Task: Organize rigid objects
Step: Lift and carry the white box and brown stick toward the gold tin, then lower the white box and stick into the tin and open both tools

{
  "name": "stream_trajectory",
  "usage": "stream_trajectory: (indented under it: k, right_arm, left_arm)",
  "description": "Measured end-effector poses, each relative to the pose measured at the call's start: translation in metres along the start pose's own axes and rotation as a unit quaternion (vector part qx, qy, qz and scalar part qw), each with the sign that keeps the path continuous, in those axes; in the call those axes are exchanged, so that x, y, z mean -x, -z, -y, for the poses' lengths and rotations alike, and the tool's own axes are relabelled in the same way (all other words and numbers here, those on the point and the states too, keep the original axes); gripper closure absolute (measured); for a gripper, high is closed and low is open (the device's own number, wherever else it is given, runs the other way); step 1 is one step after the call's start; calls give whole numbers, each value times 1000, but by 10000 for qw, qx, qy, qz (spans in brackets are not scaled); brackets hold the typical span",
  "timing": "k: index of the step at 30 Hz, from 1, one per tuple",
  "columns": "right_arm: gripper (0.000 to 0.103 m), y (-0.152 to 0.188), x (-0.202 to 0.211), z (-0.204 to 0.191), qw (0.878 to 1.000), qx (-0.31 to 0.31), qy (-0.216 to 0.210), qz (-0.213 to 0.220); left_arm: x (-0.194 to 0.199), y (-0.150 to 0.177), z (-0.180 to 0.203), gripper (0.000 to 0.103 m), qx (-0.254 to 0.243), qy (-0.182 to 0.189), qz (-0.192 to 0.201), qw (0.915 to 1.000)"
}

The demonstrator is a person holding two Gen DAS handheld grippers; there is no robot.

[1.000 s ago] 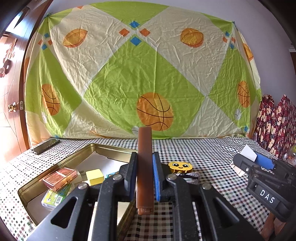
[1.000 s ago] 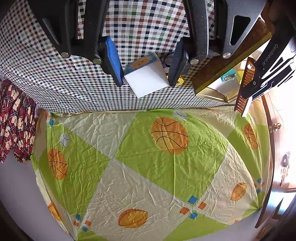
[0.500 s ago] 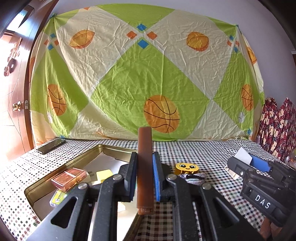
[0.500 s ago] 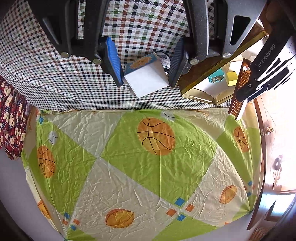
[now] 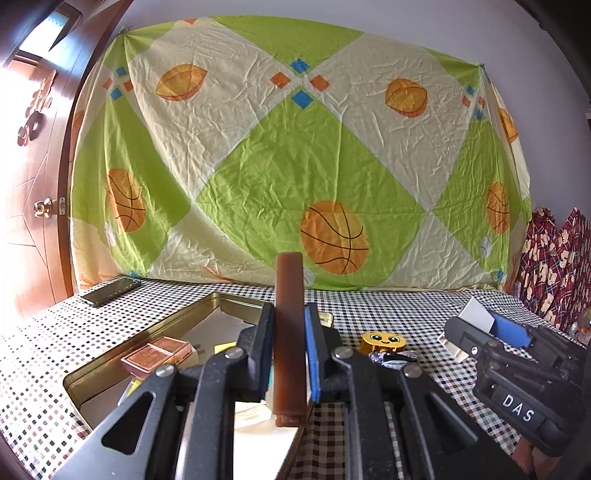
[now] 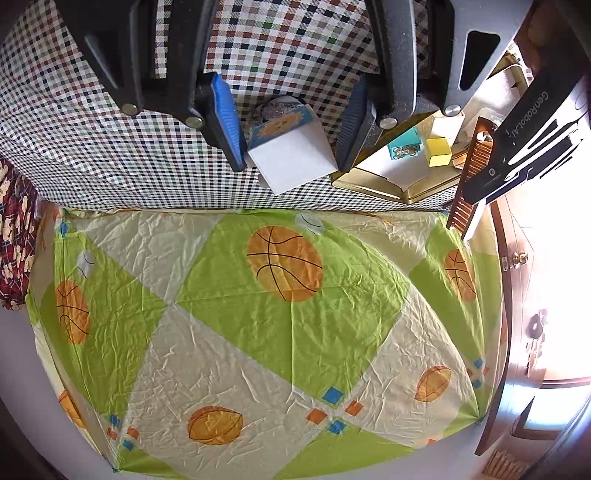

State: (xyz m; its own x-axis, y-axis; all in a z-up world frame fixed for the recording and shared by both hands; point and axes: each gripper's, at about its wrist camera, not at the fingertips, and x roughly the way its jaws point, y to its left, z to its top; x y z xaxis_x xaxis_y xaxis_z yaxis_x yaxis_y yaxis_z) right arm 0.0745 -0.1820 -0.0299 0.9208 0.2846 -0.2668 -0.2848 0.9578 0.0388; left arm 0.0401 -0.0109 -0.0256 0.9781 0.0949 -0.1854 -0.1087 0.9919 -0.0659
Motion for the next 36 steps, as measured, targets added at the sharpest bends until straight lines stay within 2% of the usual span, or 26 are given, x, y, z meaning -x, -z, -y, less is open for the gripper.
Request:
stream_trajectory:
  k: [14, 22, 36]
  right_arm:
    - [51, 0, -9, -27, 9995, 102, -309, -28]
    - [51, 1, -16, -50, 9985, 261, -476, -64]
    - [51, 0, -23, -65, 9975, 286, -641, -105]
  left_arm:
    - [5, -1, -22, 89, 7, -159, 76, 9998]
    - [4, -1, -35, 89, 97, -182, 28, 9998]
    - [-1, -1, -53, 89, 221, -246, -127, 9994]
